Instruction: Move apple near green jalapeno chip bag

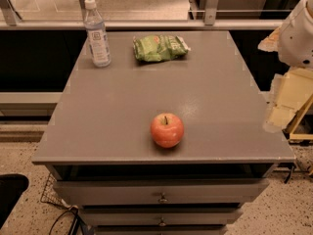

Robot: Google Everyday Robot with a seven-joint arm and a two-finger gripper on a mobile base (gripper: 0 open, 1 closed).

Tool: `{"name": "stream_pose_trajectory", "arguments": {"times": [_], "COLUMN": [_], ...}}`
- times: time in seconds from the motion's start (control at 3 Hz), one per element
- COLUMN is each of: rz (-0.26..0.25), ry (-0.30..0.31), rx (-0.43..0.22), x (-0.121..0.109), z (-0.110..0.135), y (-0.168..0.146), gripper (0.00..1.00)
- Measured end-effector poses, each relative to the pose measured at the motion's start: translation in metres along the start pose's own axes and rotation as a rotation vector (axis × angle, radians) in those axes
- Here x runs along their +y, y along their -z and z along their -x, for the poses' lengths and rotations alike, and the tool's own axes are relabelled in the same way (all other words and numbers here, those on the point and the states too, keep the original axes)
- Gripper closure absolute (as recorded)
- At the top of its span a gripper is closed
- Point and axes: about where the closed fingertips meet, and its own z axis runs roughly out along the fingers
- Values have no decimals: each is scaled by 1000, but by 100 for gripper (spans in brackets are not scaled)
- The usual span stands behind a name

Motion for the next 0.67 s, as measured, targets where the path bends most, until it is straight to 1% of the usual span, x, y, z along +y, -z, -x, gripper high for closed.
{"name": "stream_pose_trajectory", "arguments": {"times": [0.33,0.67], "rz": [-6,8], "ry": [-1,-20], "rx": [-13,-102], "x": [0,-1], "z": [1,4], "y": [2,-6], "gripper": [0,0]}}
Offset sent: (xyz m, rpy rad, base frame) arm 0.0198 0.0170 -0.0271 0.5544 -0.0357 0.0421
